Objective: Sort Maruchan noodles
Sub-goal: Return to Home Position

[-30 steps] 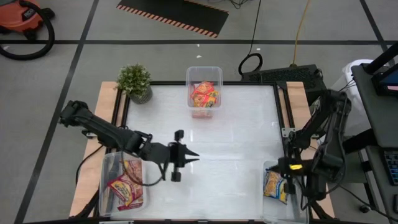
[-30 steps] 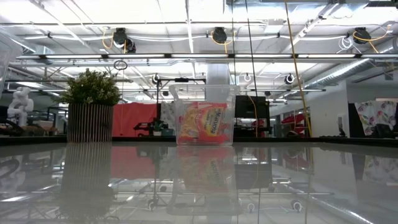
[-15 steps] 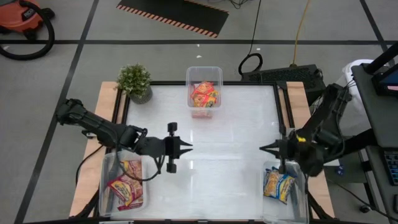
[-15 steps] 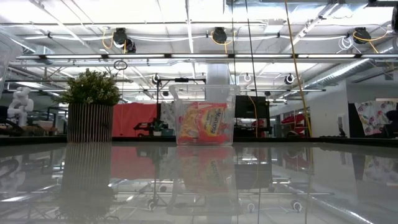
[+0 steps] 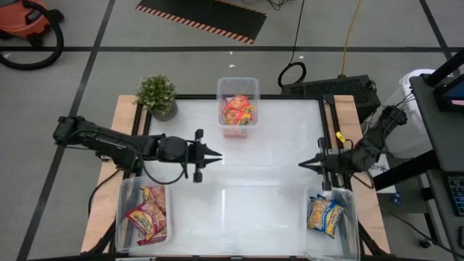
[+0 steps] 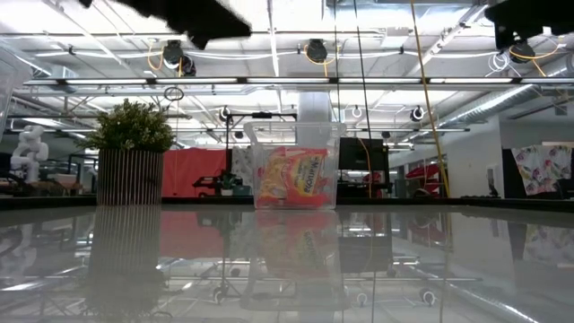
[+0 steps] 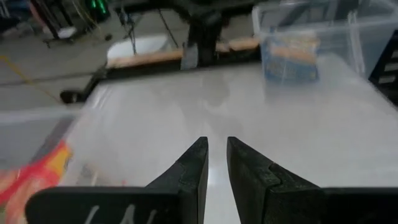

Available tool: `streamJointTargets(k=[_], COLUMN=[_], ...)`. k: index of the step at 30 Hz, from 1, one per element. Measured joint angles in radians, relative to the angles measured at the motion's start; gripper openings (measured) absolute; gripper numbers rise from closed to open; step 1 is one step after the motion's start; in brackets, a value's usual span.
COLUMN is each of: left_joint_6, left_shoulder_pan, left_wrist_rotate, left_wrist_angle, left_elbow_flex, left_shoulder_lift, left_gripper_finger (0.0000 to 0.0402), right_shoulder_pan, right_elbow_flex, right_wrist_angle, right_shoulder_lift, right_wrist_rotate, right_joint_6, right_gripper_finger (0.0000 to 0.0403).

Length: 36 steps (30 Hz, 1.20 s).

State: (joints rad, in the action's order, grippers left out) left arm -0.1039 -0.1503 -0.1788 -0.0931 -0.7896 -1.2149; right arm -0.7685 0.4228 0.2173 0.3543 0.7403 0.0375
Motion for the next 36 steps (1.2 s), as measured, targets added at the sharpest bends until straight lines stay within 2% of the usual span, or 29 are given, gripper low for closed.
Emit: streamJointTargets(k=[8,15,20,28,36], left_joint_6=[0.008,0.013,0.027,0.015,0.011], left_shoulder_pan=[0.050,0.054,0.054,0.054,0.054], left_wrist_rotate=[0.048,0.048,0.048,0.048,0.049], left_wrist_angle=[-0.118,-0.219,-0.260,-0.272,-0.271], left_elbow_flex=[0.201,0.358,0.450,0.521,0.558], left_shoulder_lift=[0.143,0.274,0.368,0.458,0.505], left_gripper_finger=[0.0065,0.0065,0.0065,0.0065,0.0065], right_shoulder_pan=[0.096,0.184,0.266,0.385,0.476], right_elbow_flex=[-0.107,-0.185,-0.229,-0.288,-0.325], right_wrist_angle=[-0.040,-0.170,-0.221,-0.300,-0.333], right_shoulder_lift=[-0.146,-0.173,-0.171,-0.164,-0.164], right_wrist_rotate=[-0.158,-0.271,-0.419,-0.583,-0.656], right_joint_6=[0.033,0.102,0.092,0.063,0.045], right_gripper_finger=[0.0000,0.0000,0.0000,0.0000,0.0000])
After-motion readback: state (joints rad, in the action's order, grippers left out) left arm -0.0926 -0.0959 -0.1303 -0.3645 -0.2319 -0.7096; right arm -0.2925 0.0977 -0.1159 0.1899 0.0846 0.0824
